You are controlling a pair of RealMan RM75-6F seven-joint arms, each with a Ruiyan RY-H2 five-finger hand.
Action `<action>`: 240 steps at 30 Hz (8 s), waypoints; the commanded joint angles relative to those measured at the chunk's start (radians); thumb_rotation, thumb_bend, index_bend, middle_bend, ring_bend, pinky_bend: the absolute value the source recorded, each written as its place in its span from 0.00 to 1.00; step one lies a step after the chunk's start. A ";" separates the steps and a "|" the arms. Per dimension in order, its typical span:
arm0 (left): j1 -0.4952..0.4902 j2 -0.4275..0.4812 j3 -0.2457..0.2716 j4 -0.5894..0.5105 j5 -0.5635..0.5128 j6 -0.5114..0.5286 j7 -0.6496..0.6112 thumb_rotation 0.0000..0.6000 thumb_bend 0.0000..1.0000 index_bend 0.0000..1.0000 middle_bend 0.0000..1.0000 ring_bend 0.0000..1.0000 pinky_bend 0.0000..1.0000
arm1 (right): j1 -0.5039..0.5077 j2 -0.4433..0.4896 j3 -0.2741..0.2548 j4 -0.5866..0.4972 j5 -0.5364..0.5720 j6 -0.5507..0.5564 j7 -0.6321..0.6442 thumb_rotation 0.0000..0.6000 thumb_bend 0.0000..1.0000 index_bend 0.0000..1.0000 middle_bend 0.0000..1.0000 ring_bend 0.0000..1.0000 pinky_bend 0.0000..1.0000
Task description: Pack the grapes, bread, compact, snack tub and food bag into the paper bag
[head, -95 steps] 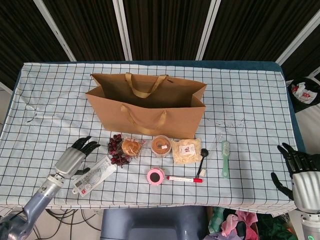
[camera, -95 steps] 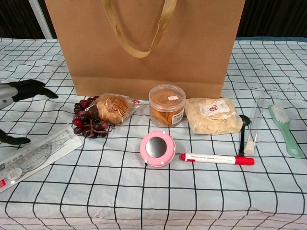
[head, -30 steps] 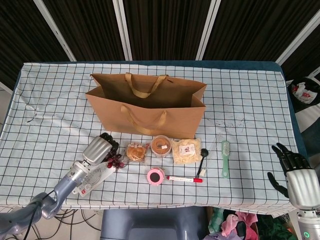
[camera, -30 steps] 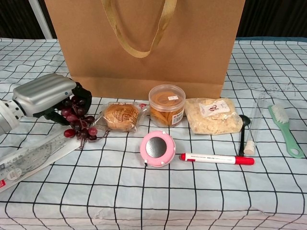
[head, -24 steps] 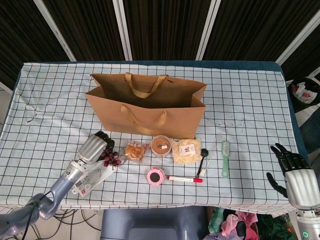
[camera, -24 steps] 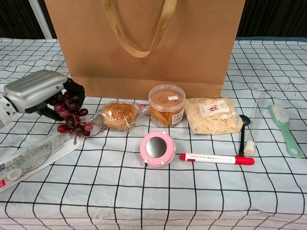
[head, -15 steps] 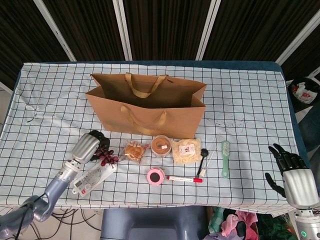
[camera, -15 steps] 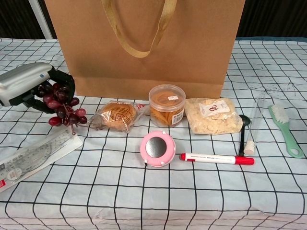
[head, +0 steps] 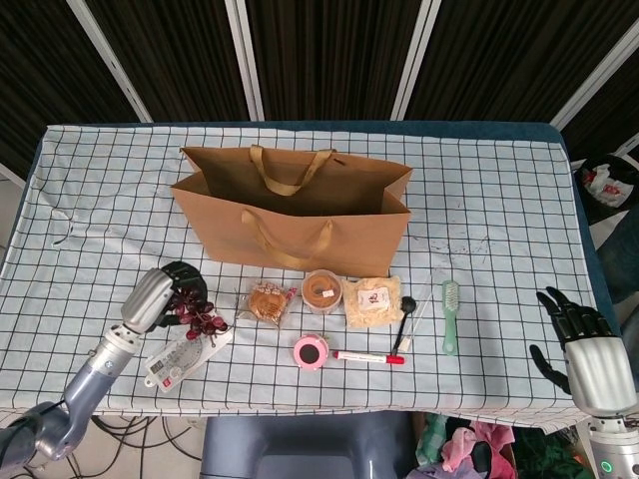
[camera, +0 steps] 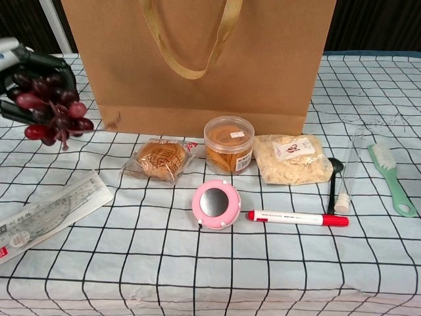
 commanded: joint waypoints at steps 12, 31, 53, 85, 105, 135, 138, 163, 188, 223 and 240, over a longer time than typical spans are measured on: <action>-0.130 0.330 -0.229 -0.429 -0.142 -0.112 0.225 1.00 0.42 0.62 0.63 0.40 0.37 | 0.009 -0.017 0.000 0.014 0.012 -0.025 -0.016 1.00 0.25 0.13 0.13 0.24 0.28; -0.440 0.318 -0.499 -0.427 -0.735 -0.406 0.598 1.00 0.42 0.59 0.61 0.39 0.38 | 0.029 -0.052 0.002 0.073 0.061 -0.087 -0.019 1.00 0.25 0.13 0.13 0.24 0.28; -0.552 0.350 -0.394 -0.452 -0.956 -0.527 0.920 1.00 0.00 0.22 0.20 0.00 0.08 | 0.022 -0.046 0.011 0.079 0.058 -0.050 0.006 1.00 0.26 0.13 0.13 0.24 0.28; 0.080 0.198 0.117 -0.172 -0.072 -0.119 0.332 1.00 0.09 0.21 0.17 0.03 0.12 | 0.018 -0.043 0.026 0.055 0.077 -0.038 -0.029 1.00 0.25 0.13 0.13 0.24 0.28; -0.107 -0.178 -0.073 -0.086 -0.198 -0.373 0.609 1.00 0.09 0.19 0.18 0.03 0.12 | 0.008 -0.024 0.034 0.056 0.087 -0.021 0.012 1.00 0.26 0.13 0.13 0.24 0.28; -0.207 -0.202 -0.111 -0.067 -0.281 -0.500 0.731 1.00 0.28 0.39 0.45 0.28 0.31 | 0.014 -0.018 0.029 0.042 0.091 -0.041 0.049 1.00 0.26 0.13 0.13 0.24 0.28; -0.195 -0.183 -0.109 -0.089 -0.256 -0.456 0.718 1.00 0.30 0.41 0.47 0.29 0.33 | 0.015 -0.017 0.028 0.041 0.090 -0.043 0.049 1.00 0.25 0.13 0.13 0.24 0.28; -0.229 0.122 -0.371 -0.612 -0.027 -0.089 0.782 1.00 0.31 0.39 0.45 0.27 0.31 | 0.018 -0.029 0.027 0.046 0.103 -0.060 0.020 1.00 0.26 0.13 0.13 0.24 0.28; -0.470 0.027 -0.505 -0.334 -0.585 -0.349 1.019 1.00 0.03 0.14 0.18 0.02 0.16 | 0.024 -0.032 0.024 0.058 0.109 -0.075 0.027 1.00 0.25 0.13 0.13 0.24 0.28; 0.094 0.233 0.109 -0.339 0.166 0.043 0.500 1.00 0.00 0.15 0.16 0.00 0.10 | 0.021 -0.029 0.030 0.024 0.095 -0.050 -0.026 1.00 0.25 0.13 0.13 0.24 0.28; -0.046 -0.061 0.036 -0.268 0.136 -0.228 0.699 1.00 0.00 0.15 0.16 0.00 0.10 | 0.009 -0.013 0.039 0.036 0.107 -0.032 0.016 1.00 0.26 0.13 0.13 0.24 0.28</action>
